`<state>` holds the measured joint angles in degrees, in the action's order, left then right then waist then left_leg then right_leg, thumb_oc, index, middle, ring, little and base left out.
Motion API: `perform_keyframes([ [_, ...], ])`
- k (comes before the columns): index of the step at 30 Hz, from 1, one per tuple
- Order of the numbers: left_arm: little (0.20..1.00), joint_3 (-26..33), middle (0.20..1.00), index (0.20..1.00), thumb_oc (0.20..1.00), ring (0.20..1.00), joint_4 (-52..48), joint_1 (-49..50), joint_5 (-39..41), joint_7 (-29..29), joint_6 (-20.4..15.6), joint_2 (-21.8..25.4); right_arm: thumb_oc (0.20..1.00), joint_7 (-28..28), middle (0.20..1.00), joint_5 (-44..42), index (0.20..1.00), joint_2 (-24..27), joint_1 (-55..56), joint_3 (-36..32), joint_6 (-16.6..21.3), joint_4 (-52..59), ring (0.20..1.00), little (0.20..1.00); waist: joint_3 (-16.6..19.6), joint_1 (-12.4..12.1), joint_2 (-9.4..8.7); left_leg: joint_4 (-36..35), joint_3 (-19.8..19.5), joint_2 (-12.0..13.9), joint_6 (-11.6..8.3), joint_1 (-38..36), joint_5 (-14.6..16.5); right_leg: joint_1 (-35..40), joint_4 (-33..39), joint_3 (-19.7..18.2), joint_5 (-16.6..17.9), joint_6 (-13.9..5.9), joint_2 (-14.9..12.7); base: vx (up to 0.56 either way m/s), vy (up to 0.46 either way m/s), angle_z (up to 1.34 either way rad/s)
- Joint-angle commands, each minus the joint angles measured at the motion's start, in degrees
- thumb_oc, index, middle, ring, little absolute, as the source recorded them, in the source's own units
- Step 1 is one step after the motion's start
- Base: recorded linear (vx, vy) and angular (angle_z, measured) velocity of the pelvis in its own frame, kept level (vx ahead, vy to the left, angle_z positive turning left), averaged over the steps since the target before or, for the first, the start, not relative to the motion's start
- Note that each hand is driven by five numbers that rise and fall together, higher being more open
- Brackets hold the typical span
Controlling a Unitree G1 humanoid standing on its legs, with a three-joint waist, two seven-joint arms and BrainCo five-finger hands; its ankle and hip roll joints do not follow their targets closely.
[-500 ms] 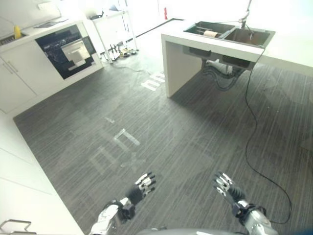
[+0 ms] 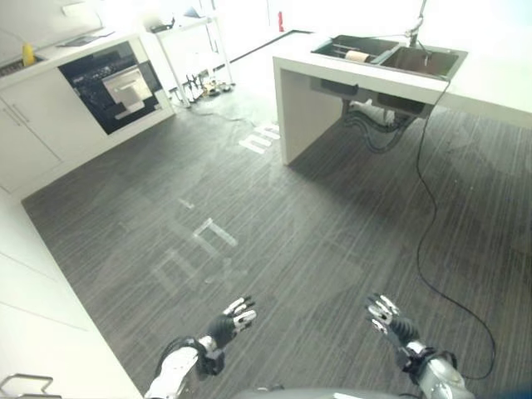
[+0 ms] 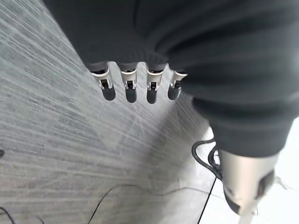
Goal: Place the dishes in the dishwasher.
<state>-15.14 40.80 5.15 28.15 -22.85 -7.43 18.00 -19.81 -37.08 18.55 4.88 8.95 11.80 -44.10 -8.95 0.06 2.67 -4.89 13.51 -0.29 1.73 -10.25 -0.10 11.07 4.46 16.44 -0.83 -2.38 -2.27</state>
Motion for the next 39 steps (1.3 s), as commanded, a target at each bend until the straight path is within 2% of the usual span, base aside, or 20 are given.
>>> perform_keyframes([
  [1, 1.000, 1.9, 1.000, 1.000, 1.000, 1.000, 4.7, -3.0, 1.1, 1.5, 0.0, -2.1, 1.000, 1.4, 1.000, 1.2, 1.000, 0.6, -3.4, 1.1, 2.4, -2.0, 1.000, 1.000, -0.7, 1.0, -1.06, 1.8, 1.5, 2.4, -3.95, -0.7, 4.0, -0.8, -1.4, 1.5, -1.5, -3.54, -2.4, 0.04, -0.031, -0.02],
  [3, 1.000, 2.1, 1.000, 1.000, 1.000, 1.000, 6.3, -2.8, 1.1, 1.6, -0.2, -2.7, 1.000, 0.8, 1.000, 0.0, 1.000, 0.4, -3.4, 0.7, 2.2, -4.0, 1.000, 1.000, -0.8, 1.0, -1.12, 1.8, 1.6, 2.5, -3.99, -0.9, 4.0, -0.7, -1.4, 1.4, -1.6, -3.43, -2.3, 0.07, -0.048, -0.04],
  [4, 1.000, 2.6, 1.000, 1.000, 1.000, 1.000, 8.3, -2.4, 0.8, 2.0, -1.6, -3.5, 1.000, -0.5, 1.000, -1.4, 1.000, 0.0, -3.3, -0.1, 2.5, -6.0, 1.000, 1.000, -0.7, 1.2, -1.27, 1.9, 2.0, 2.7, -4.11, -0.9, 4.1, -0.7, -1.4, 1.3, -1.6, -3.44, -2.2, 0.07, -0.049, -0.05],
  [5, 1.000, 2.6, 1.000, 1.000, 1.000, 1.000, 8.3, -2.4, 0.8, 2.0, -1.6, -3.5, 1.000, -0.5, 1.000, -1.4, 1.000, 0.0, -3.3, -0.1, 2.5, -6.0, 1.000, 1.000, -0.7, 1.2, -1.26, 1.9, 2.0, 2.7, -4.11, -0.9, 4.1, -0.7, -1.4, 1.3, -1.6, -3.44, -2.2, 0.06, -0.069, -0.06],
  [7, 1.000, 3.5, 1.000, 1.000, 1.000, 1.000, 10.1, -1.7, 1.0, 2.0, -4.3, -4.1, 1.000, -4.1, 1.000, 0.0, 1.000, 0.1, -2.6, -1.1, 3.5, -7.9, 1.000, 1.000, -0.9, 1.5, -1.49, 2.4, 2.5, 3.3, -4.31, -0.5, 4.1, -1.3, -1.8, 0.8, -1.9, -3.09, -1.9, 0.02, -0.056, -0.10],
  [9, 1.000, 3.6, 1.000, 1.000, 1.000, 1.000, 10.1, -1.7, 0.8, 2.0, -4.8, -4.1, 1.000, -4.4, 1.000, 1.0, 1.000, 0.2, -2.5, -1.1, 4.2, -8.0, 1.000, 1.000, -1.0, 1.5, -1.54, 2.6, 2.5, 3.4, -4.34, -0.3, 4.1, -1.4, -1.9, 0.7, -1.9, -3.00, -1.9, -0.01, -0.026, -0.12],
  [17, 1.000, 2.8, 1.000, 1.000, 1.000, 1.000, 11.4, -3.0, 1.1, 2.7, -6.1, -4.4, 1.000, -1.5, 1.000, 6.4, 1.000, 1.3, -4.2, 0.7, 7.4, -9.3, 1.000, 1.000, -0.9, 1.4, -1.66, 3.5, 2.1, 3.7, -4.63, 0.3, 4.2, -1.6, -1.7, 0.9, -1.9, -2.63, -1.5, 0.00, -0.017, -0.03],
  [23, 1.000, 2.3, 1.000, 1.000, 1.000, 1.000, 10.5, -3.5, 1.2, 4.3, -7.5, -5.1, 1.000, -1.8, 1.000, 4.6, 1.000, 1.0, -4.2, 0.6, 8.1, -9.4, 1.000, 1.000, -0.7, 1.5, -1.85, 3.6, 2.2, 4.2, -5.07, 0.3, 3.9, -1.7, -1.9, 0.9, -2.1, -2.49, -1.1, 0.01, -0.068, 0.00],
  [24, 1.000, 2.5, 1.000, 1.000, 1.000, 1.000, 9.4, -3.9, 0.9, 5.4, -7.5, -5.1, 1.000, -1.6, 1.000, 5.3, 1.000, 1.2, -4.0, 0.8, 10.2, -7.1, 1.000, 1.000, -1.1, 1.8, -1.84, 4.6, 2.4, 4.7, -5.47, 1.0, 3.7, -2.1, -2.3, 0.8, -2.1, -2.28, -1.0, -0.03, -0.110, -0.03],
  [25, 1.000, 2.5, 1.000, 1.000, 1.000, 1.000, 8.8, -4.2, 1.2, 5.7, -7.4, -5.0, 1.000, -1.3, 1.000, 5.6, 1.000, 1.6, -4.0, 1.2, 10.7, -5.5, 1.000, 1.000, -1.4, 1.9, -1.75, 5.2, 2.4, 4.9, -5.68, 1.5, 3.5, -2.4, -2.5, 0.8, -2.2, -2.13, -0.9, -0.08, -0.084, -0.06],
  [27, 1.000, 2.1, 1.000, 1.000, 1.000, 1.000, 6.5, -5.8, 2.7, 7.1, -7.4, -4.6, 1.000, -0.2, 1.000, 5.2, 1.000, 2.9, -4.9, 2.1, 10.4, -0.7, 1.000, 1.000, -2.5, 2.4, -1.46, 7.4, 2.0, 5.6, -6.24, 3.7, 3.0, -4.0, -3.7, 0.6, -2.4, -1.40, -0.9, -0.18, -0.069, -0.05],
  [28, 1.000, 1.5, 1.000, 1.000, 1.000, 1.000, 4.9, -8.0, 4.0, 7.9, -7.5, -4.2, 1.000, 1.1, 1.000, 4.3, 1.000, 3.5, -5.7, 1.9, 9.9, 2.5, 1.000, 1.000, -3.4, 2.9, -1.67, 11.1, 1.4, 5.7, -6.38, 5.6, 3.5, -5.2, -4.6, -0.1, -2.4, -0.82, -0.9, -0.17, -0.099, 0.01],
  [29, 1.000, 1.6, 1.000, 1.000, 1.000, 1.000, 4.8, -8.3, 4.2, 7.9, -7.3, -4.1, 1.000, 1.3, 1.000, 4.2, 1.000, 3.5, -5.7, 1.9, 9.6, 2.8, 1.000, 1.000, -3.4, 3.0, -1.77, 11.8, 1.4, 5.7, -6.34, 5.9, 3.7, -5.3, -4.7, -0.1, -2.4, -0.75, -0.9, -0.08, -0.131, 0.10],
  [30, 1.000, 1.8, 1.000, 1.000, 1.000, 1.000, 4.4, -8.7, 4.9, 7.8, -7.3, -4.1, 1.000, 1.9, 1.000, 3.2, 1.000, 3.5, -5.7, 1.7, 8.8, 3.6, 1.000, 1.000, -3.5, 3.1, -2.18, 14.5, 1.1, 5.3, -6.06, 6.7, 4.8, -5.5, -5.0, -0.3, -2.4, -0.54, -1.2, 0.03, -0.122, 0.10],
  [31, 1.000, 2.3, 1.000, 1.000, 1.000, 1.000, 3.9, -8.8, 6.7, 6.8, -7.3, -4.2, 1.000, 1.0, 1.000, 0.7, 1.000, 3.5, -5.8, 1.2, 8.0, 4.1, 1.000, 1.000, -3.5, 3.1, -3.03, 21.0, 1.1, 4.7, -5.22, 8.4, 7.3, -5.8, -5.7, -0.5, -2.5, -0.07, -2.1, 0.06, -0.158, 0.04],
  [33, 1.000, 2.9, 1.000, 1.000, 1.000, 1.000, 2.8, -8.7, 6.2, 5.7, -6.5, -4.1, 1.000, 0.7, 1.000, 2.3, 1.000, 3.5, -5.6, 0.6, 7.6, 5.3, 1.000, 1.000, -3.5, 2.6, -3.66, 27.5, 0.0, 4.5, -5.23, 11.3, 6.2, -5.8, -5.6, -0.3, -2.1, 0.41, -2.6, 0.11, -0.131, -0.05],
  [34, 1.000, 3.2, 1.000, 1.000, 1.000, 1.000, 2.3, -8.1, 5.4, 5.3, -6.4, -4.2, 1.000, 0.3, 1.000, 2.8, 1.000, 3.6, -5.6, 0.9, 7.5, 5.6, 1.000, 1.000, -3.9, 1.6, -3.59, 29.3, -2.9, 2.4, -4.79, 13.5, 6.0, -5.7, -6.0, -0.9, -2.0, 0.60, -2.4, 0.14, -0.054, -0.16],
  [36, 1.000, 3.9, 1.000, 1.000, 1.000, 1.000, 1.4, -6.3, 6.1, 4.3, -7.0, -4.3, 1.000, -0.2, 1.000, 3.2, 1.000, 3.2, -5.9, 1.7, 7.1, 6.0, 1.000, 1.000, -4.4, 0.2, -3.23, 28.1, -4.8, 1.0, -4.47, 16.0, 4.4, -5.2, -6.2, -2.2, -2.4, 0.67, -1.7, 0.21, 0.026, -0.28],
  [38, 1.000, 4.2, 1.000, 1.000, 1.000, 1.000, 0.1, -5.0, 7.1, 3.5, -7.0, -4.3, 1.000, 0.6, 1.000, 4.7, 1.000, 3.1, -5.8, 2.0, 6.4, 7.1, 1.000, 1.000, -5.2, -0.4, -2.62, 24.7, -3.7, 2.3, -5.20, 16.4, 2.1, -4.0, -5.9, -2.3, -3.3, 0.65, -1.1, 0.27, 0.124, -0.52],
  [39, 1.000, 4.4, 1.000, 1.000, 1.000, 1.000, -1.0, -4.3, 7.6, 3.0, -6.6, -4.1, 1.000, 0.9, 1.000, 4.9, 1.000, 3.1, -5.5, 2.0, 5.2, 8.3, 1.000, 1.000, -5.6, -0.7, -1.79, 20.3, -2.3, 4.5, -6.45, 17.8, -2.1, -3.1, -5.7, -1.9, -4.0, 0.74, -0.5, 0.36, 0.205, -0.46],
])
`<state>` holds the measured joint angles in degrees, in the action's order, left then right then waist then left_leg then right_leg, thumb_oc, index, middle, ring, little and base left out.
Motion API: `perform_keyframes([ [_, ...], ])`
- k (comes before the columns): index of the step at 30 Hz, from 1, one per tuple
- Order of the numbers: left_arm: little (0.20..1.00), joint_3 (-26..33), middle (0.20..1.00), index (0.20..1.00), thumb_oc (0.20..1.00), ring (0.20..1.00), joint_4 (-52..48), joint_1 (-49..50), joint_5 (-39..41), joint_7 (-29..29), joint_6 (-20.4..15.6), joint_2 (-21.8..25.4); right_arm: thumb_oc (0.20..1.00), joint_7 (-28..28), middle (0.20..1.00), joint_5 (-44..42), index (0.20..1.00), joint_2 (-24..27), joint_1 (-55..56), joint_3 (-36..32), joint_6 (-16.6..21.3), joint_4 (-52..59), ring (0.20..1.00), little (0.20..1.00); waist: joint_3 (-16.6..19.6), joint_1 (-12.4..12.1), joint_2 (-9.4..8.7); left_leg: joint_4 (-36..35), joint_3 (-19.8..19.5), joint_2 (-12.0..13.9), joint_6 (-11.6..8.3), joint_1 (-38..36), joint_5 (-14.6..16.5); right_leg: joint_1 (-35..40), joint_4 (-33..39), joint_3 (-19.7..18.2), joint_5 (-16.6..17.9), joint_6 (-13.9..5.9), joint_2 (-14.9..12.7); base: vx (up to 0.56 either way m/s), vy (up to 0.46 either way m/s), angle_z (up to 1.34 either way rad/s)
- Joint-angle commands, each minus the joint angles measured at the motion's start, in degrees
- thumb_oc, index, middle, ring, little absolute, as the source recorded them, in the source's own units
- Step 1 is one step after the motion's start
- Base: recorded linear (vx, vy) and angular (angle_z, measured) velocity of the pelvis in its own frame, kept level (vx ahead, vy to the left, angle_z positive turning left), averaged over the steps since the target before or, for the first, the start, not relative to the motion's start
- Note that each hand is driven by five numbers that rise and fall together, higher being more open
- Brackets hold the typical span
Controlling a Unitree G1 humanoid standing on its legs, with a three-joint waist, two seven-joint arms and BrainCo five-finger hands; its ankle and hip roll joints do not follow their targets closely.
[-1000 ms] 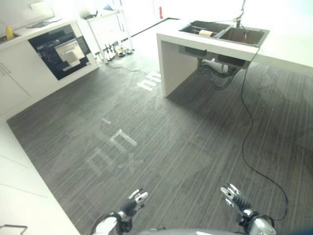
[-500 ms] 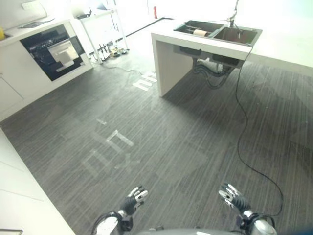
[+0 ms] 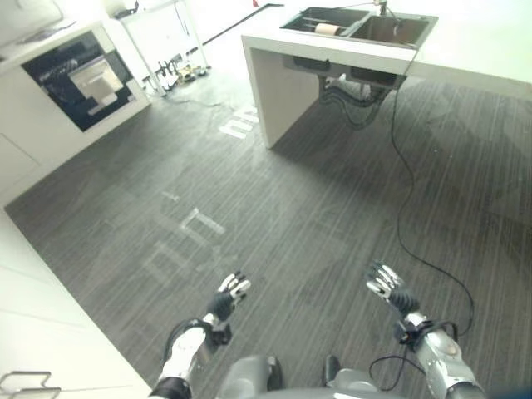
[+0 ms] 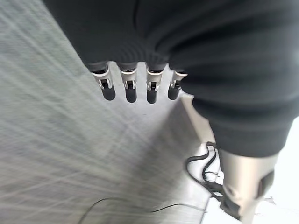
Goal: Place the dishes in the dishwasher.
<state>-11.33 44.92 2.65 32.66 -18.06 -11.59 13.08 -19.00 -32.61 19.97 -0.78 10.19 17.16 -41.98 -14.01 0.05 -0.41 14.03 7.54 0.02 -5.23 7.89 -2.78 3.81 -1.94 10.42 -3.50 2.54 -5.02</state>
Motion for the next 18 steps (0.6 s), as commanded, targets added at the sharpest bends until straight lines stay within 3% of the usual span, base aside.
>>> perform_keyframes([
  [1, 1.000, 0.5, 1.000, 1.000, 1.000, 1.000, -5.8, -1.6, 3.5, -2.0, -1.8, 0.8, 1.000, 0.2, 1.000, -1.4, 1.000, 1.6, 0.4, 0.9, -1.6, 7.4, 1.000, 1.000, -0.9, -0.9, 1.97, -2.1, 4.8, 6.4, -0.56, 0.9, -3.0, 5.1, 0.8, 4.6, -1.8, -4.05, 2.8, 0.40, 0.224, -0.08],
  [4, 1.000, 0.6, 1.000, 1.000, 1.000, 1.000, -5.9, -1.3, 3.9, -3.4, -1.2, 0.6, 1.000, 1.6, 1.000, -2.6, 1.000, 1.3, 1.8, 0.9, -2.1, 9.4, 1.000, 1.000, -1.6, -1.2, 2.36, -7.4, 6.6, 9.8, -2.76, 2.8, -7.5, 7.6, 0.3, 5.4, -3.7, -3.99, 2.7, 0.38, 0.181, 0.13],
  [7, 1.000, 0.8, 1.000, 1.000, 1.000, 1.000, -7.0, -0.7, 4.1, -3.7, -1.5, 0.6, 1.000, 1.3, 1.000, -2.5, 1.000, 0.9, 3.1, 1.2, -2.6, 11.3, 1.000, 1.000, -1.8, -1.3, 2.49, -9.0, 8.6, 11.0, -2.67, 2.4, -7.4, 7.8, -2.4, 6.7, -5.4, -3.97, 2.4, 0.39, 0.278, 0.07],
  [8, 1.000, 1.0, 1.000, 1.000, 1.000, 1.000, -8.9, 0.8, 3.2, -3.2, -0.5, 1.3, 1.000, 1.5, 1.000, -2.4, 1.000, 0.4, 3.6, 1.5, -2.9, 11.8, 1.000, 1.000, -1.9, -2.4, 2.06, -8.4, 6.8, 8.9, -1.40, 2.0, -5.6, 8.5, -6.3, 5.6, -8.4, -4.19, 2.0, 0.54, 0.385, -0.37],
  [9, 1.000, 1.1, 1.000, 1.000, 1.000, 1.000, -9.3, 1.2, 3.2, -4.7, -0.5, 1.7, 1.000, 1.1, 1.000, -2.9, 1.000, 0.2, 3.9, 1.4, -2.4, 11.9, 1.000, 1.000, -1.6, -2.7, 1.87, -8.3, 7.2, 8.4, -0.70, 1.7, -4.7, 9.4, -7.2, 5.5, -9.8, -4.33, 2.1, 0.64, 0.438, -0.62],
  [10, 1.000, 1.0, 1.000, 1.000, 1.000, 1.000, -10.9, 1.7, 1.8, -7.0, 0.5, 2.8, 1.000, 0.7, 1.000, -2.3, 1.000, -0.3, 4.8, 0.8, -1.6, 13.2, 1.000, 1.000, -0.5, -3.2, 1.29, -9.6, 8.3, 6.3, 1.30, 0.2, -2.9, 10.9, -9.3, 5.8, -12.2, -5.22, 2.2, 0.40, 0.321, -0.47],
  [12, 1.000, -0.2, 1.000, 1.000, 1.000, 1.000, -12.2, 1.2, 0.0, -8.1, 1.0, 4.3, 1.000, 2.3, 1.000, -2.7, 1.000, -1.3, 5.1, 0.3, -1.7, 15.2, 1.000, 1.000, 0.6, -2.9, 0.68, -11.4, 9.0, 2.6, 4.71, -1.6, -0.7, 9.0, -21.5, 5.6, -8.8, -8.47, 0.7, 0.34, 0.522, 0.34],
  [13, 1.000, -1.8, 1.000, 1.000, 1.000, 1.000, -14.2, 0.5, 0.5, -5.9, 1.2, 6.4, 1.000, 3.9, 1.000, -1.5, 1.000, -2.7, 5.2, 1.6, -1.8, 17.1, 1.000, 1.000, 1.1, -2.7, 1.19, -12.7, 9.2, -0.1, 9.16, -3.6, 1.5, 1.9, -40.1, 4.4, 4.2, -14.83, 0.8, 0.23, 0.553, 0.76],
  [14, 1.000, -2.1, 1.000, 1.000, 1.000, 1.000, -14.6, 0.3, 0.5, -4.9, 1.3, 6.6, 1.000, 4.0, 1.000, -1.3, 1.000, -2.9, 5.1, 2.1, -1.8, 16.9, 1.000, 1.000, 1.2, -2.6, 1.40, -13.1, 9.3, -0.3, 9.65, -4.5, 2.0, 0.0, -42.7, 4.6, 5.3, -15.15, 0.2, 0.20, 0.436, 1.03],
  [15, 1.000, -2.5, 1.000, 1.000, 1.000, 1.000, -15.3, 0.1, 1.3, -3.5, 1.7, 6.8, 1.000, 4.3, 1.000, -1.2, 1.000, -3.1, 4.9, 2.7, -2.0, 16.6, 1.000, 1.000, 1.2, -2.3, 1.51, -13.4, 9.3, -0.7, 10.05, -5.5, 2.6, -1.9, -43.4, 4.9, 5.2, -14.82, -0.1, 0.22, 0.114, 0.82],
  [16, 1.000, -2.6, 1.000, 1.000, 1.000, 1.000, -16.3, 0.0, 2.2, -2.4, 2.0, 6.9, 1.000, 4.4, 1.000, -1.2, 1.000, -3.0, 4.5, 3.1, -1.9, 16.5, 1.000, 1.000, 0.8, -1.5, 1.38, -13.5, 8.8, -1.3, 9.98, -6.9, 3.1, -3.9, -38.7, 5.3, 3.5, -13.58, 1.1, 0.37, 0.028, 0.82],
  [17, 1.000, -2.4, 1.000, 1.000, 1.000, 1.000, -17.4, -0.2, 1.8, -2.8, 2.7, 6.9, 1.000, 4.4, 1.000, -1.5, 1.000, -2.4, 4.3, 2.7, -1.5, 17.0, 1.000, 1.000, -0.2, -0.4, 1.76, -13.8, 6.8, -1.3, 9.01, -9.0, 3.3, -6.1, -31.7, 6.5, 0.4, -10.85, 1.6, 0.48, -0.078, 0.50],
  [18, 1.000, -2.2, 1.000, 1.000, 1.000, 1.000, -17.9, -0.4, 0.8, -4.1, 2.9, 7.0, 1.000, 3.8, 1.000, -2.8, 1.000, -1.3, 4.5, 1.7, -1.5, 17.7, 1.000, 1.000, -1.2, 0.7, 1.77, -14.5, 5.4, -1.1, 7.98, -11.6, 4.0, -7.8, -21.4, 8.0, 0.5, -9.57, 0.0, 0.58, -0.140, 0.67],
])
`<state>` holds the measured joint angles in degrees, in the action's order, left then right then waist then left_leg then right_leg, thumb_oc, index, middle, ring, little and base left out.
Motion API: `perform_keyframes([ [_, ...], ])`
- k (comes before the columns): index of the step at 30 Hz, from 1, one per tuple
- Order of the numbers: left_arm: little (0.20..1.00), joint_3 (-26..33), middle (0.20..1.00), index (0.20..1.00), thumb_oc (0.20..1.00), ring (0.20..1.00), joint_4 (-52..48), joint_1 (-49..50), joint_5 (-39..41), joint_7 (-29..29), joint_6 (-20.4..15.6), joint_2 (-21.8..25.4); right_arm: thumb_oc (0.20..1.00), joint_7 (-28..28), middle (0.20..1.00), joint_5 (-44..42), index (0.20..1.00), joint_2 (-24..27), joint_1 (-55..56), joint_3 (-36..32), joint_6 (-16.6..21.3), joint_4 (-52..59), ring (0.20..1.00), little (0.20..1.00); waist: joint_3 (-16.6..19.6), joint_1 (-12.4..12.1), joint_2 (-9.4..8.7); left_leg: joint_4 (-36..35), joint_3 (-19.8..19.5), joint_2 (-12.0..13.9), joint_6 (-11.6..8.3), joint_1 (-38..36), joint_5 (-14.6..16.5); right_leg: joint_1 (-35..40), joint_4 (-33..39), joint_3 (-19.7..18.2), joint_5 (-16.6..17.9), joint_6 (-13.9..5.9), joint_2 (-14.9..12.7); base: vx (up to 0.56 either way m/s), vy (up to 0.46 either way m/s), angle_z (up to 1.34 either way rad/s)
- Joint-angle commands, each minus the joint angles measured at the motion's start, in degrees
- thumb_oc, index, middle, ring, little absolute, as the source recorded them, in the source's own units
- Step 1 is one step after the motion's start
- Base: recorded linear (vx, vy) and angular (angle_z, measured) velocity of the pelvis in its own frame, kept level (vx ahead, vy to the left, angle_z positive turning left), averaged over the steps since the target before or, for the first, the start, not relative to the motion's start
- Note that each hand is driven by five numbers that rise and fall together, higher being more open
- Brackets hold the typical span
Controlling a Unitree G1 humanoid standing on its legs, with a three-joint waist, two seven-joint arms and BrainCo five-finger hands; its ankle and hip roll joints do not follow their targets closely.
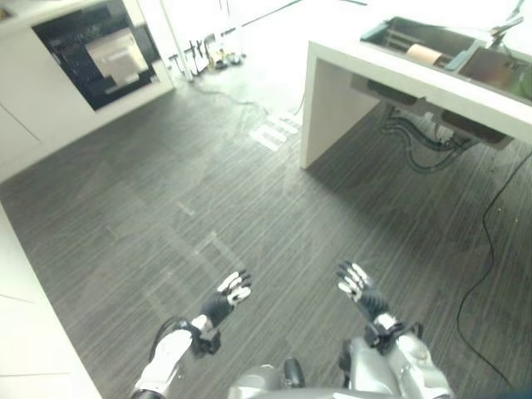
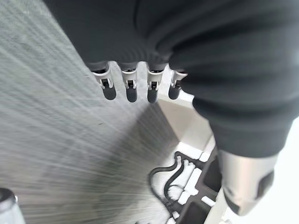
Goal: Place the dishes in the dishwasher.
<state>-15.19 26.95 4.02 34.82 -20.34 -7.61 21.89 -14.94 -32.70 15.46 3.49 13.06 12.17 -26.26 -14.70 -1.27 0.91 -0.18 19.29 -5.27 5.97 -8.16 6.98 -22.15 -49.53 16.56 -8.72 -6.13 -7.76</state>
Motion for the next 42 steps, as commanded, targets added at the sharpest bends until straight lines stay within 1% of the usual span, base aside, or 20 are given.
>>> perform_keyframes([
  [1, 1.000, 1.3, 1.000, 1.000, 1.000, 1.000, 0.5, -1.9, -1.6, -2.4, -1.0, -2.0, 1.000, -1.5, 1.000, -3.4, 1.000, 4.0, 0.3, -1.7, 3.8, 1.9, 1.000, 1.000, -1.3, 3.7, -0.14, -0.6, -7.0, 3.3, -3.30, 1.7, -3.4, 15.1, 35.2, 2.1, 10.0, -1.90, 0.1, 0.62, -0.153, 0.75],
  [2, 1.000, 1.1, 1.000, 1.000, 1.000, 1.000, 1.2, -2.0, -1.9, -2.1, -1.4, -2.1, 1.000, -2.2, 1.000, -3.1, 1.000, 3.9, 0.3, -2.0, 4.1, 1.7, 1.000, 1.000, -1.4, 4.9, -0.87, -0.3, -7.7, 2.3, -3.09, -0.2, -0.8, 12.1, 39.5, 1.3, 15.1, -3.87, -2.4, 0.63, -0.137, 0.75],
  [4, 1.000, 0.9, 1.000, 1.000, 1.000, 1.000, 1.7, -1.7, -1.8, -2.3, -2.1, -2.2, 1.000, -2.6, 1.000, -2.2, 1.000, 3.6, 0.8, -2.5, 3.8, 2.3, 1.000, 1.000, -1.6, 5.9, -1.21, 0.2, -8.6, 1.5, -2.53, -3.0, 2.8, 9.3, 42.4, 0.9, 19.0, -5.46, -4.5, 0.51, -0.103, 0.59],
  [7, 1.000, 1.4, 1.000, 1.000, 1.000, 1.000, 1.6, -0.8, -3.2, -2.9, -2.8, -2.5, 1.000, -2.6, 1.000, -2.0, 1.000, 3.3, 1.7, -3.3, 2.9, 3.5, 1.000, 1.000, -1.3, 6.5, -1.19, 2.8, -9.1, 0.7, -1.89, -4.4, 5.9, 9.6, 42.1, 1.2, 18.6, -5.00, -4.1, 0.47, -0.149, -0.38],
  [9, 1.000, 1.2, 1.000, 1.000, 1.000, 1.000, 2.0, -1.1, -3.3, -3.1, -2.3, -2.6, 1.000, -1.9, 1.000, -1.9, 1.000, 3.5, 1.9, -3.4, 3.1, 3.2, 1.000, 1.000, -0.2, 7.6, -1.31, 6.9, -10.2, 0.3, -1.92, -5.3, 8.7, 9.7, 40.5, -0.6, 16.8, -3.56, -2.6, 0.43, -0.181, -0.22],
  [10, 1.000, 1.2, 1.000, 1.000, 1.000, 1.000, 2.0, -1.1, -3.3, -3.1, -2.3, -2.6, 1.000, -1.9, 1.000, -1.9, 1.000, 3.5, 1.9, -3.4, 3.1, 3.2, 1.000, 1.000, -0.2, 7.6, -1.31, 6.9, -10.2, 0.3, -1.92, -5.3, 8.7, 9.7, 40.5, -0.6, 16.8, -3.56, -2.6, 0.38, -0.166, 0.47],
  [11, 1.000, 1.2, 1.000, 1.000, 1.000, 1.000, 2.8, -1.3, -3.0, -2.8, -2.4, -3.1, 1.000, -1.6, 1.000, -2.3, 1.000, 4.2, 1.4, -3.3, 2.7, 2.9, 1.000, 1.000, 1.2, 8.1, -0.85, 9.5, -10.2, 0.5, -3.45, -7.3, 9.0, 10.6, 40.1, 0.7, 15.1, -1.88, -1.1, 0.38, -0.198, 0.46],
  [13, 1.000, 1.1, 1.000, 1.000, 1.000, 1.000, 2.2, -1.7, -2.7, -2.3, -2.1, -3.8, 1.000, -1.8, 1.000, -2.0, 1.000, 5.3, 0.9, -2.8, 2.6, 3.4, 1.000, 1.000, 2.5, 8.3, -0.22, 17.1, -10.2, 1.7, -6.88, -6.0, 3.2, 12.2, 40.5, 1.7, 12.5, 0.72, 1.2, 0.38, -0.239, 0.23],
  [14, 1.000, 1.2, 1.000, 1.000, 1.000, 1.000, 2.0, -1.8, -2.8, -2.2, -1.9, -4.0, 1.000, -2.1, 1.000, -1.6, 1.000, 5.9, 0.8, -2.9, 2.4, 3.7, 1.000, 1.000, 2.7, 8.1, -0.22, 23.6, -10.4, 2.1, -8.32, -4.0, 0.0, 13.4, 40.7, 2.1, 11.1, 2.09, 1.8, 0.27, -0.197, -0.06],
  [15, 1.000, 1.2, 1.000, 1.000, 1.000, 1.000, 2.3, -1.9, -2.7, -2.0, -2.0, -4.2, 1.000, -2.4, 1.000, -1.4, 1.000, 6.4, 0.6, -2.9, 2.3, 3.5, 1.000, 1.000, 2.8, 7.8, -0.27, 28.5, -10.7, 2.0, -9.06, -2.2, -1.5, 14.1, 40.5, 2.4, 10.0, 3.13, 2.2, 0.30, -0.241, -0.28],
  [16, 1.000, 1.1, 1.000, 1.000, 1.000, 1.000, 3.2, -2.1, -2.3, -1.8, -2.3, -4.6, 1.000, -2.6, 1.000, -1.3, 1.000, 7.2, 0.1, -2.8, 2.3, 3.2, 1.000, 1.000, 2.5, 7.4, -0.88, 38.4, -10.4, 2.5, -10.06, 2.6, -3.7, 15.7, 40.3, 2.5, 7.9, 5.01, 2.4, 0.24, -0.210, -0.40],
  [18, 1.000, 1.2, 1.000, 1.000, 1.000, 1.000, 3.6, -2.6, -2.1, -2.6, -2.2, -4.9, 1.000, -2.4, 1.000, -1.9, 1.000, 7.9, -0.3, -2.8, 2.3, 3.1, 1.000, 1.000, 1.8, 6.9, -1.34, 45.6, -9.4, 4.6, -10.38, 8.8, -5.0, 17.7, 40.3, 2.3, 6.1, 6.45, 2.9, 0.20, -0.152, -0.38],
  [20, 1.000, 1.0, 1.000, 1.000, 1.000, 1.000, 3.7, -2.8, -2.6, -3.3, -2.5, -5.1, 1.000, -2.3, 1.000, -2.1, 1.000, 8.0, -0.8, -2.8, 2.2, 2.8, 1.000, 1.000, 0.8, 5.8, -1.33, 42.4, -9.6, 5.1, -8.94, 12.4, -3.8, 20.3, 41.1, 0.5, 5.7, 6.24, 3.5, 0.24, 0.007, -0.45],
  [21, 1.000, 0.7, 1.000, 1.000, 1.000, 1.000, 3.8, -2.7, -2.8, -3.0, -2.9, -5.2, 1.000, -2.2, 1.000, -1.6, 1.000, 7.9, -1.2, -2.6, 1.9, 2.8, 1.000, 1.000, 0.2, 5.0, -1.11, 33.0, -10.2, 5.9, -7.98, 13.4, -4.5, 21.9, 42.2, -1.4, 5.5, 5.83, 4.3, 0.28, 0.136, -0.51],
  [23, 1.000, 0.6, 1.000, 1.000, 1.000, 1.000, 3.6, -2.0, -2.0, -2.5, -3.3, -5.0, 1.000, -1.8, 1.000, -0.9, 1.000, 7.8, -1.8, -1.4, 1.8, 2.1, 1.000, 1.000, 0.0, 3.3, -0.42, 20.3, -13.8, 4.9, -8.58, 14.3, -6.9, 24.1, 44.2, -5.0, 5.1, 5.13, 5.7, 0.29, 0.176, -0.88],
  [25, 1.000, 1.0, 1.000, 1.000, 1.000, 1.000, 3.1, -0.7, -2.4, -3.0, -3.7, -4.9, 1.000, -1.6, 1.000, -0.7, 1.000, 7.7, -2.2, -0.7, 1.8, 1.5, 1.000, 1.000, -0.3, 1.8, 0.07, 15.1, -17.0, 4.7, -9.51, 16.1, -9.1, 25.7, 45.5, -8.1, 4.6, 4.67, 6.7, 0.27, 0.131, -0.93],
  [29, 1.000, 2.3, 1.000, 1.000, 1.000, 1.000, 1.8, 1.4, -2.5, -3.7, -3.5, -4.4, 1.000, -1.8, 1.000, -0.1, 1.000, 7.4, -1.6, -0.3, 1.5, 1.6, 1.000, 1.000, -0.7, 0.4, 0.53, 12.1, -18.2, 4.8, -9.69, 17.7, -10.4, 27.0, 45.8, -9.7, 4.0, 4.26, 7.0, 0.18, 0.100, -1.03],
  [32, 1.000, 2.6, 1.000, 1.000, 1.000, 1.000, 1.9, 1.3, -3.3, -4.1, -3.2, -4.1, 1.000, -1.2, 1.000, -0.4, 1.000, 7.1, -1.0, -0.3, 2.5, 1.2, 1.000, 1.000, -0.3, 0.4, 0.61, 7.9, -16.2, 5.6, -8.92, 15.0, -8.6, 27.0, 45.4, -7.3, 3.5, 3.85, 6.2, 0.11, 0.118, -0.64],
  [35, 1.000, 2.2, 1.000, 1.000, 1.000, 1.000, 2.6, 0.9, -4.0, -4.0, -3.4, -3.9, 1.000, -1.6, 1.000, -1.4, 1.000, 6.7, -0.7, -0.5, 3.7, 0.2, 1.000, 1.000, 0.2, 0.5, 0.99, 4.0, -16.2, 5.9, -8.71, 11.7, -8.7, 26.9, 45.0, -6.1, 3.3, 3.36, 6.0, 0.11, 0.124, 0.12],
  [42, 1.000, 1.4, 1.000, 1.000, 1.000, 1.000, 2.8, -0.3, -3.8, -3.7, -2.8, -2.4, 1.000, -1.0, 1.000, -2.0, 1.000, 5.4, -0.4, -0.5, 3.9, 0.1, 1.000, 1.000, 0.7, 1.1, 1.76, -0.7, -16.7, 5.0, -6.92, 6.9, -8.3, 25.1, 42.3, -5.9, 2.8, 2.43, 5.9, 0.08, 0.098, -0.03],
])
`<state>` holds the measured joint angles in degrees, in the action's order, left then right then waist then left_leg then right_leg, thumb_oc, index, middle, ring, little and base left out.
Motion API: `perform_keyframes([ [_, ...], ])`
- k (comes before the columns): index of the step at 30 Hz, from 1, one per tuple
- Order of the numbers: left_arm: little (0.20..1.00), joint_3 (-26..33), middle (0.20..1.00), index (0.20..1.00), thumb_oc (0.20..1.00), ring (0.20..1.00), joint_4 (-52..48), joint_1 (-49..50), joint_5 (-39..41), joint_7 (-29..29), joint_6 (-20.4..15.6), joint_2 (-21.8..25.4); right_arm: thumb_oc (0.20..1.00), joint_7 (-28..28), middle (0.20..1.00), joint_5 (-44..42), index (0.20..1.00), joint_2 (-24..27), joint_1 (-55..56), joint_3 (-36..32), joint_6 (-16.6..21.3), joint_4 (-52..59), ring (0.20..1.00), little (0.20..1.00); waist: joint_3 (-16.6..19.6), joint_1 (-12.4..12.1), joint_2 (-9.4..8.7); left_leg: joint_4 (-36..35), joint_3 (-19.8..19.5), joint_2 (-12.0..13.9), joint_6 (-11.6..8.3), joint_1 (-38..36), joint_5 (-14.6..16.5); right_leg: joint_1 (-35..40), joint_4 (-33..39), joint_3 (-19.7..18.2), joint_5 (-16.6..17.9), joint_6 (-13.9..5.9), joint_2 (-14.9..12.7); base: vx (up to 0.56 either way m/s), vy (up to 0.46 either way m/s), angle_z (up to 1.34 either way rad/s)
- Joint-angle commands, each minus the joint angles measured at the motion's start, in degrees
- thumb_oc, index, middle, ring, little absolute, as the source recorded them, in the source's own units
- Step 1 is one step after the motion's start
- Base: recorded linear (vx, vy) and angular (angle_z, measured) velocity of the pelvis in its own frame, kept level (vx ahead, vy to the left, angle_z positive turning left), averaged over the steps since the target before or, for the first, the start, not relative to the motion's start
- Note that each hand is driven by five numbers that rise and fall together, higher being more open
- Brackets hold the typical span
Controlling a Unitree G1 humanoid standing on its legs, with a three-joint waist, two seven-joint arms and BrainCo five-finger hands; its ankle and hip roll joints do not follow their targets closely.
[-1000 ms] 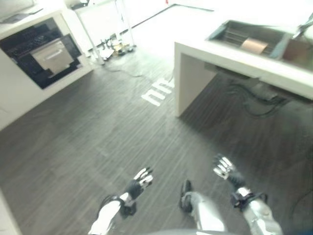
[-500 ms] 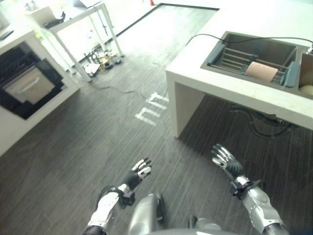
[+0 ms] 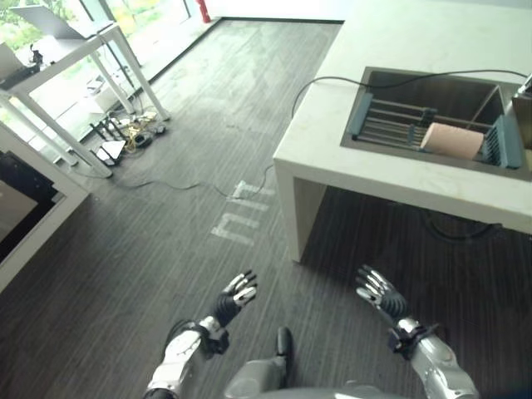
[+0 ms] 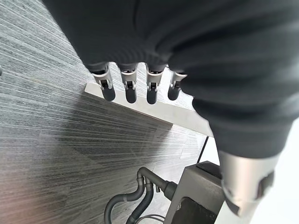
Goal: Place the dishes in the dishwasher.
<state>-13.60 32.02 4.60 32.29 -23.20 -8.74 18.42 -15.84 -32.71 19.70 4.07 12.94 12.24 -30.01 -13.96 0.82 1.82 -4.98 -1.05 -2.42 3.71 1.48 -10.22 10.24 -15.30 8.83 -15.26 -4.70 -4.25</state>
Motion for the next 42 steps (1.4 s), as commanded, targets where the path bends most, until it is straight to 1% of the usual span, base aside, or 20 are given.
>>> perform_keyframes([
  [1, 1.000, -0.3, 1.000, 1.000, 1.000, 1.000, -2.2, -0.9, -1.3, -0.8, -1.6, 1.2, 1.000, -0.2, 1.000, -2.0, 1.000, 1.1, -1.0, -0.5, 3.9, 3.8, 1.000, 1.000, 0.0, -1.0, 0.82, 4.0, 3.6, 2.1, -4.50, -2.9, 9.0, -7.4, 7.9, 1.8, 9.4, 0.91, 2.4, 0.07, 0.076, -0.19],
  [4, 1.000, -0.7, 1.000, 1.000, 1.000, 1.000, -2.2, -1.4, -1.6, 0.0, -1.4, 1.6, 1.000, -0.3, 1.000, -1.9, 1.000, 0.8, -1.6, 0.0, 3.9, 3.8, 1.000, 1.000, -0.3, -1.4, 0.91, 4.4, 4.5, 1.9, -3.42, -2.9, 9.7, -9.0, 4.1, 2.8, 8.1, 0.72, 2.2, 0.00, 0.053, -0.17],
  [7, 1.000, -0.6, 1.000, 1.000, 1.000, 1.000, -2.5, -1.6, -1.5, 2.2, -2.0, 2.0, 1.000, -2.0, 1.000, -1.0, 1.000, 0.4, -2.8, 0.9, 3.9, 4.0, 1.000, 1.000, -1.1, -3.0, 1.12, 5.2, 7.3, 2.5, -2.39, -2.5, 10.5, -12.0, -3.4, 6.7, 8.5, -0.62, -0.6, -0.07, -0.008, -0.54],
  [8, 1.000, -0.3, 1.000, 1.000, 1.000, 1.000, -2.7, -1.7, -1.2, 2.7, -2.2, 2.3, 1.000, -2.3, 1.000, -0.6, 1.000, 0.2, -3.3, 1.3, 4.0, 4.3, 1.000, 1.000, -1.6, -3.4, 1.18, 5.6, 8.4, 2.9, -2.26, -2.6, 10.9, -12.6, -3.9, 7.8, 9.4, -1.40, -2.8, -0.05, -0.061, -1.23],
  [10, 1.000, 0.0, 1.000, 1.000, 1.000, 1.000, -2.8, -1.7, -0.8, 2.9, -2.4, 2.6, 1.000, -2.6, 1.000, -0.2, 1.000, 0.1, -3.4, 1.5, 3.9, 4.8, 1.000, 1.000, -2.0, -3.4, 1.18, 6.0, 9.0, 3.5, -2.62, -2.9, 11.2, -11.8, -1.1, 8.1, 9.9, -1.91, -4.8, 0.00, -0.223, -1.02],
  [12, 1.000, 0.2, 1.000, 1.000, 1.000, 1.000, -2.9, -1.4, -0.7, 2.9, -3.0, 2.7, 1.000, -2.5, 1.000, 0.4, 1.000, -0.3, -3.1, 1.5, 3.5, 5.5, 1.000, 1.000, -1.9, -2.5, 0.70, 6.5, 9.0, 3.7, -2.88, -3.5, 12.1, -11.1, 3.9, 6.1, 13.1, -3.79, -7.6, 0.12, -0.398, -0.32],
  [13, 1.000, 0.1, 1.000, 1.000, 1.000, 1.000, -3.0, -1.4, 0.0, 3.5, -3.1, 2.8, 1.000, -2.5, 1.000, 1.1, 1.000, -0.6, -2.9, 1.3, 3.0, 5.7, 1.000, 1.000, -1.8, -1.9, 0.33, 6.6, 8.7, 4.1, -3.06, -4.2, 13.1, -11.6, 6.7, 4.0, 16.4, -5.30, -10.3, 0.26, -0.596, -0.22],
  [15, 1.000, 0.5, 1.000, 1.000, 1.000, 1.000, -3.2, -0.9, 1.5, 5.1, -3.4, 2.9, 1.000, -3.6, 1.000, 2.2, 1.000, -1.4, -3.3, 1.3, 1.9, 5.8, 1.000, 1.000, -1.5, -1.6, -0.35, 7.6, 9.4, 6.0, -4.01, -5.7, 14.7, -12.3, 9.0, 3.4, 19.1, -6.96, -12.7, 0.25, -0.607, -0.16],
  [19, 1.000, 1.8, 1.000, 1.000, 1.000, 1.000, -4.1, -0.4, 5.1, 7.5, -2.4, 2.0, 1.000, -4.6, 1.000, 4.6, 1.000, -0.8, -4.6, 2.1, -0.6, 6.3, 1.000, 1.000, -1.0, -1.7, -1.21, 10.9, 11.1, 9.7, -6.30, -5.6, 15.6, -12.0, 9.3, 5.0, 17.3, -6.11, -11.3, 0.16, -0.434, -0.04],
  [22, 1.000, 2.2, 1.000, 1.000, 1.000, 1.000, -4.9, 0.1, 8.0, 7.3, -2.1, 0.6, 1.000, -4.0, 1.000, 6.1, 1.000, 0.5, -5.4, 2.6, -2.1, 7.4, 1.000, 1.000, -0.7, -0.8, -2.09, 17.8, 10.5, 11.3, -6.85, -4.3, 17.4, -12.2, 8.0, 3.9, 14.7, -3.23, -8.3, 0.14, -0.310, -0.20],
  [23, 1.000, 2.3, 1.000, 1.000, 1.000, 1.000, -5.0, 0.3, 7.2, 7.2, -1.8, 0.3, 1.000, -3.8, 1.000, 6.6, 1.000, 0.8, -5.4, 2.6, -2.9, 7.7, 1.000, 1.000, -0.6, -0.8, -2.32, 20.0, 10.3, 11.5, -6.92, -3.1, 17.0, -12.1, 8.0, 4.0, 14.3, -2.47, -7.8, 0.14, -0.345, -0.35],
  [25, 1.000, 1.5, 1.000, 1.000, 1.000, 1.000, -4.2, -0.1, 4.3, 6.6, -2.8, -0.6, 1.000, -3.5, 1.000, 5.3, 1.000, 2.0, -4.8, 2.0, -4.1, 8.0, 1.000, 1.000, -1.3, -0.2, -2.43, 31.3, 10.7, 12.4, -7.40, 3.1, 13.5, -11.2, 7.6, 4.8, 12.7, 0.47, -5.9, 0.10, -0.306, -0.15],
  [26, 1.000, 1.1, 1.000, 1.000, 1.000, 1.000, -3.9, -0.4, 4.0, 6.1, -3.1, -0.9, 1.000, -3.5, 1.000, 4.6, 1.000, 2.3, -4.6, 2.0, -4.0, 7.6, 1.000, 1.000, -1.6, -0.2, -2.19, 32.6, 10.5, 11.6, -7.17, 4.7, 13.2, -10.8, 7.3, 5.2, 12.0, 1.47, -5.2, 0.12, -0.170, 0.41],
  [28, 1.000, 1.0, 1.000, 1.000, 1.000, 1.000, -3.4, -0.5, 4.0, 5.6, -3.5, -1.6, 1.000, -4.0, 1.000, 5.1, 1.000, 2.1, -3.8, 2.2, -3.0, 6.4, 1.000, 1.000, -1.7, -0.7, -1.49, 28.6, 9.1, 8.3, -6.19, 4.7, 14.1, -10.6, 6.6, 4.8, 11.2, 1.61, -4.0, 0.20, -0.012, 0.65],
  [29, 1.000, 1.1, 1.000, 1.000, 1.000, 1.000, -3.3, -0.3, 3.8, 5.4, -3.3, -1.6, 1.000, -4.1, 1.000, 5.5, 1.000, 1.9, -3.3, 2.0, -2.9, 6.0, 1.000, 1.000, -1.6, -0.7, -1.14, 25.2, 9.0, 7.9, -6.14, 3.7, 13.7, -10.2, 6.3, 4.6, 10.5, 1.54, -3.3, 0.30, 0.123, 0.26],
  [32, 1.000, 0.6, 1.000, 1.000, 1.000, 1.000, -2.6, -0.4, 2.3, 4.6, -2.1, -1.4, 1.000, -2.8, 1.000, 5.1, 1.000, 1.8, -2.7, 2.4, -2.6, 5.1, 1.000, 1.000, -1.9, -1.4, 0.96, 12.2, 7.0, 11.1, -9.70, 3.3, 5.0, -7.9, 6.3, 4.6, 8.5, 1.45, -1.2, 0.30, 0.214, 0.03],
  [35, 1.000, 0.4, 1.000, 1.000, 1.000, 1.000, -1.4, -0.3, 2.4, 3.4, -2.1, -1.9, 1.000, -2.4, 1.000, 5.5, 1.000, 1.7, -2.5, 3.0, -1.6, 3.8, 1.000, 1.000, -2.3, -2.3, 1.51, 7.8, 7.2, 14.0, -11.15, 4.7, 1.1, -5.2, 7.2, 5.2, 7.4, 1.16, -1.9, 0.27, 0.258, 0.18],
  [38, 1.000, 0.8, 1.000, 1.000, 1.000, 1.000, -0.4, -0.8, 1.4, 2.6, -1.4, -1.9, 1.000, -1.7, 1.000, 5.6, 1.000, 1.8, -2.0, 2.8, -1.9, 3.4, 1.000, 1.000, -2.0, -2.4, 1.15, 8.0, 9.5, 14.5, -10.51, 4.5, 2.9, -4.6, 6.5, 7.2, 7.0, 0.34, -4.3, 0.21, 0.322, 0.01],
  [41, 1.000, 0.2, 1.000, 1.000, 1.000, 1.000, -0.7, -1.5, -0.2, 3.2, -0.9, -1.4, 1.000, -1.1, 1.000, 3.2, 1.000, 1.4, -1.8, 2.7, -1.7, 2.4, 1.000, 1.000, -1.5, -3.2, 0.80, 8.3, 7.7, 12.3, -9.23, 3.2, 5.2, -5.2, 4.9, 7.7, 7.4, -0.95, -6.2, 0.21, 0.349, 0.03],
  [42, 1.000, -0.3, 1.000, 1.000, 1.000, 1.000, -1.5, -2.1, -1.4, 3.5, 0.3, 0.1, 1.000, -1.5, 1.000, 3.3, 1.000, 0.7, -1.2, 1.4, -1.3, 2.3, 1.000, 1.000, -1.1, -3.7, 0.58, 8.2, 7.5, 9.9, -7.42, 2.1, 7.2, -5.4, 3.0, 7.7, 7.1, -2.01, -7.4, 0.24, 0.383, 0.11],
])
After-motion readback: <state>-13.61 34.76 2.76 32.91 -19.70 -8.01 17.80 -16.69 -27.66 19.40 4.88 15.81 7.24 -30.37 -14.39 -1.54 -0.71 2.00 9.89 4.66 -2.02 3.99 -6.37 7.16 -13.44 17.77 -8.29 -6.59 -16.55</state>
